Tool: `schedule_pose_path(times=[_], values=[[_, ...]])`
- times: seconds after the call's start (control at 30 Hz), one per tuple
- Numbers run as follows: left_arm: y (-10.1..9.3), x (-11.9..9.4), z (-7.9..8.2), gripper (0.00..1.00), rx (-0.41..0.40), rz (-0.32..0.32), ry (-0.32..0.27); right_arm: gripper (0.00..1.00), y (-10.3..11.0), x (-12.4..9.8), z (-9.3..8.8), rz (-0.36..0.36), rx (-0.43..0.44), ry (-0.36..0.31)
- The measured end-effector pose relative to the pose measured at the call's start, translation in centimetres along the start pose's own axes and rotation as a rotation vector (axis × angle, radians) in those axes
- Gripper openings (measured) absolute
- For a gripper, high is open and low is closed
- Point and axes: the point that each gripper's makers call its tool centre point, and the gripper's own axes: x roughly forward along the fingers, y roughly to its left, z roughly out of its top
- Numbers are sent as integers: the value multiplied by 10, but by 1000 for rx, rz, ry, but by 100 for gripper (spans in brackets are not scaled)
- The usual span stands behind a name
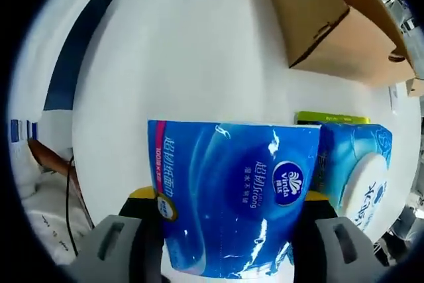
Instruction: Operate the shoe box by opening the lid, removing the specified soft item, and placing it in the target area until the item is outside and the box remains undamaged.
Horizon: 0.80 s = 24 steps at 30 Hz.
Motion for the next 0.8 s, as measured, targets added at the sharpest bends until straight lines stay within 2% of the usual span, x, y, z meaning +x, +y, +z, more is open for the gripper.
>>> schedule_pose_path(times=[0.2,0.63,0.8], values=[[1,1,-1,4,9,4,-3,79,-1,0,-1,-5,-13,14],[2,2,-2,4,1,-1,-1,81,-2,-3,-1,-42,-18,-13],[3,4,-4,4,0,-2,-1,75,-6,-15,-2,-68,1,-33]])
